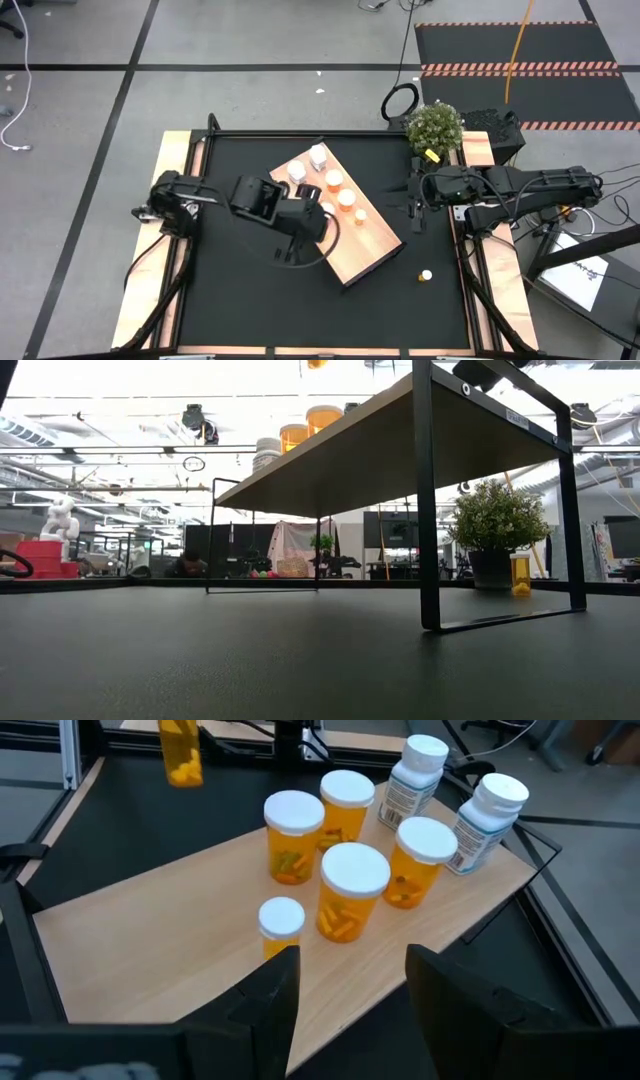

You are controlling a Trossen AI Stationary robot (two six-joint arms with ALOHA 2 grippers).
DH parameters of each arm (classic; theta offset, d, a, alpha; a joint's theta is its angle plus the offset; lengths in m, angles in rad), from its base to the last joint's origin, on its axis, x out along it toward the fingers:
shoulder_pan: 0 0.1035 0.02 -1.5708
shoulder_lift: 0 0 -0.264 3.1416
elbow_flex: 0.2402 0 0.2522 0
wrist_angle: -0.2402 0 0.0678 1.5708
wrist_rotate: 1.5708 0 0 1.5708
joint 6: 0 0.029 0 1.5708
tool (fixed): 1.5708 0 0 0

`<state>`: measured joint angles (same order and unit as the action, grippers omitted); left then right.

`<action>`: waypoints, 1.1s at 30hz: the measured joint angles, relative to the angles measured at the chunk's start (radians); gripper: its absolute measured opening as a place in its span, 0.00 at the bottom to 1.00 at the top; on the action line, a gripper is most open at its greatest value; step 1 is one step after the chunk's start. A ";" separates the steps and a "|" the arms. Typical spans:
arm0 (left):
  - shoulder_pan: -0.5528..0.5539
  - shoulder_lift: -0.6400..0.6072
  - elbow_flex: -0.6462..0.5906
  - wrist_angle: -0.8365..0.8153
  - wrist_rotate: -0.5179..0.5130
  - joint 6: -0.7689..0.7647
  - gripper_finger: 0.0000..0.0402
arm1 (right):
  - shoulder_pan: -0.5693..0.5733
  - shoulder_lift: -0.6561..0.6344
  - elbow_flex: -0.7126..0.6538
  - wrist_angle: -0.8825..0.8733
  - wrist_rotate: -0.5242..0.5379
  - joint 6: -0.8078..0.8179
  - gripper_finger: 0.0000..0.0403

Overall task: Pick and place medicine bottles onto shelf by color
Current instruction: Put the middle orange tablet bottle on the shelf aligned with the orange tablet bottle

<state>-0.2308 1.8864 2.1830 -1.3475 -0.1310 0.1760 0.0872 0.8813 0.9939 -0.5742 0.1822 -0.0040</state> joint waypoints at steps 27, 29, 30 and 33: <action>0.090 0.140 0.028 0.085 0.055 0.066 0.30 | 0.000 -0.004 0.000 -0.008 0.001 -0.010 0.44; 0.089 0.149 0.031 0.101 0.054 0.067 0.31 | 0.000 -0.004 0.000 -0.011 0.001 -0.009 0.44; 0.089 0.152 0.031 0.096 0.053 0.069 0.31 | 0.000 -0.004 0.000 -0.014 0.001 -0.008 0.44; 0.089 0.179 0.030 0.096 0.048 0.083 0.32 | 0.000 -0.004 0.000 -0.018 0.001 -0.003 0.44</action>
<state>-0.1417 2.0649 2.2130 -1.2520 -0.0831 0.2586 0.0868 0.8768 0.9939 -0.5920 0.1829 -0.0074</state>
